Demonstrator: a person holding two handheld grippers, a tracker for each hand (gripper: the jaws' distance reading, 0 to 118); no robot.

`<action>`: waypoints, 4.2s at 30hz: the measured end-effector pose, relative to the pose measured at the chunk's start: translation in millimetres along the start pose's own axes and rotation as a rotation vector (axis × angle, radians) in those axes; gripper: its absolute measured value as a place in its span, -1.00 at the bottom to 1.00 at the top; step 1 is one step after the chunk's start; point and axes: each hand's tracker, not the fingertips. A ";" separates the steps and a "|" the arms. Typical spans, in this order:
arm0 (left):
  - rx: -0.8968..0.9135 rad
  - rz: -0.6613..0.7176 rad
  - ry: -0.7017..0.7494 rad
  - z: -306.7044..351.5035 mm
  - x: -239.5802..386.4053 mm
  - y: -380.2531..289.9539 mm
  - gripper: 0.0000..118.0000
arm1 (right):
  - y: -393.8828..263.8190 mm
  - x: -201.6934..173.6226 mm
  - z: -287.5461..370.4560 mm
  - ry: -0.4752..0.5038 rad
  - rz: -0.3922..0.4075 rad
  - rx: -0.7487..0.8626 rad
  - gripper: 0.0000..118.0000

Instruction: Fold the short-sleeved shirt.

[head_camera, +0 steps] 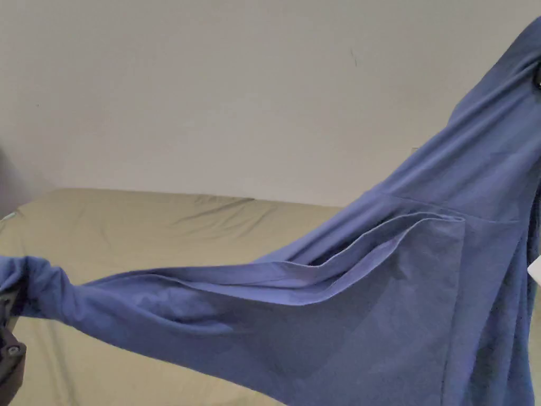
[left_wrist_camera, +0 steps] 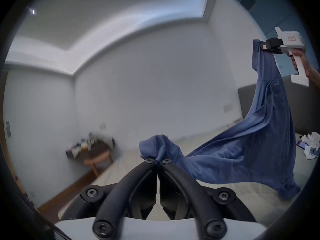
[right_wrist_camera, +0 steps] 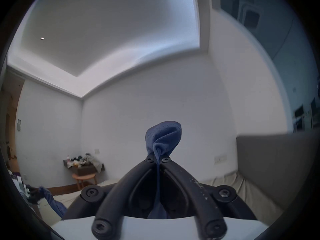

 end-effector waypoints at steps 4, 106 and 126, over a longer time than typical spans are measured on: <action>0.172 0.023 0.003 0.5 -20.2 70.0 -0.99 | 74.7 -0.2 30.6 -0.032 0.026 0.128 -0.96; -0.481 0.356 -0.255 92.6 18.9 -201.4 0.82 | -244.3 -26.0 338.2 -0.517 0.128 -0.646 0.62; -1.177 0.429 -0.285 -14.6 58.4 -282.1 0.82 | -265.5 -44.7 335.1 -0.473 0.047 -0.717 -0.97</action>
